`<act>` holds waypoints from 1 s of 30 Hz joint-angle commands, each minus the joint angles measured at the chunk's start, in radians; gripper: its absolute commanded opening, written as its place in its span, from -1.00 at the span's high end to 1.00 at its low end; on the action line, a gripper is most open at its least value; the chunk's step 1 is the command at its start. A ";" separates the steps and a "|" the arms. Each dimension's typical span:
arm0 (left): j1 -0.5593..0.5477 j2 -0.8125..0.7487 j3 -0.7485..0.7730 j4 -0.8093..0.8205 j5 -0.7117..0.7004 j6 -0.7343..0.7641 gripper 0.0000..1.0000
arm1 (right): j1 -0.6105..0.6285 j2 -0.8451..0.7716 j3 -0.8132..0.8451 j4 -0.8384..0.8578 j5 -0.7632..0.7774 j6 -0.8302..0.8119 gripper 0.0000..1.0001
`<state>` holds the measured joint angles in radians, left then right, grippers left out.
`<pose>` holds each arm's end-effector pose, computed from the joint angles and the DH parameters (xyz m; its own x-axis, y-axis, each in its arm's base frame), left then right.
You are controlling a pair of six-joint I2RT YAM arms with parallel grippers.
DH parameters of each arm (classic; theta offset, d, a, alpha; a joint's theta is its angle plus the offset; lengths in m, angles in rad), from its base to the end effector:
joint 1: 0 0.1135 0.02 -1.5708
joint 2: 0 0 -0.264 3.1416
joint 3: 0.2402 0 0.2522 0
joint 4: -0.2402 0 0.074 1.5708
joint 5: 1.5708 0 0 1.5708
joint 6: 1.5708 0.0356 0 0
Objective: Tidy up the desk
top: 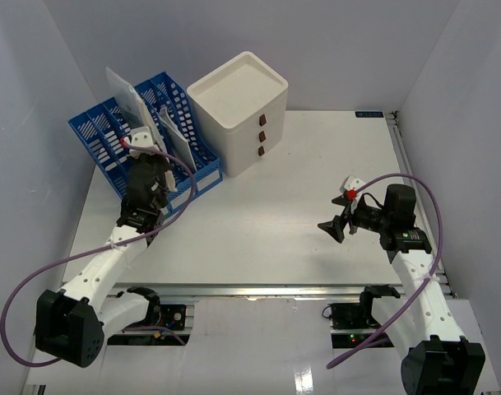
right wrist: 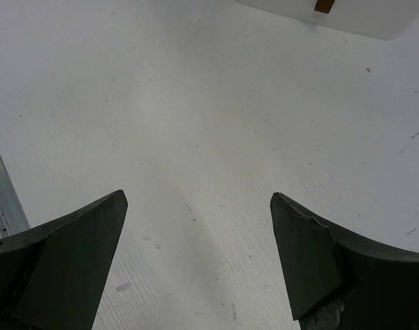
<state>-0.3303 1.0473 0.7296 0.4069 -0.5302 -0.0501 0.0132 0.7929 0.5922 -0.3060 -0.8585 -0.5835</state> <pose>0.2364 -0.0620 0.3319 0.0940 -0.0779 -0.9925 -0.1922 0.9768 -0.0949 0.1714 0.0292 0.2643 -0.0356 -0.3606 -0.9320 -0.8268 0.5346 -0.1752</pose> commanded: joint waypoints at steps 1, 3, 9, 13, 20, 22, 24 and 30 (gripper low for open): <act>0.005 -0.080 -0.084 -0.054 0.027 -0.066 0.94 | -0.001 -0.002 0.000 0.005 -0.012 -0.007 -0.82; 0.004 -0.102 -0.108 -0.062 0.023 -0.072 1.00 | -0.001 -0.001 0.000 0.005 -0.014 -0.004 -0.82; 0.005 -0.145 -0.177 -0.037 0.037 -0.025 1.00 | -0.001 0.001 -0.001 0.006 -0.014 0.003 -0.82; 0.005 -0.172 -0.227 0.089 0.000 0.126 1.00 | -0.001 0.002 -0.005 0.007 -0.013 0.004 -0.82; 0.005 -0.125 -0.241 0.244 0.014 0.309 1.00 | -0.001 0.012 -0.001 0.008 -0.016 0.008 -0.82; 0.004 -0.135 -0.263 0.325 0.051 0.305 1.00 | -0.001 0.015 -0.004 0.007 -0.014 0.007 -0.82; 0.004 -0.142 -0.255 0.350 0.097 0.292 1.00 | -0.001 0.016 -0.006 0.007 -0.010 0.006 -0.82; 0.004 -0.116 -0.193 0.391 0.134 0.341 1.00 | -0.001 0.027 -0.006 0.008 -0.008 0.005 -0.82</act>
<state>-0.3210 0.9222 0.4734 0.7134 -0.4711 0.2355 0.0132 0.8119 0.5907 -0.3073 -0.8589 -0.5823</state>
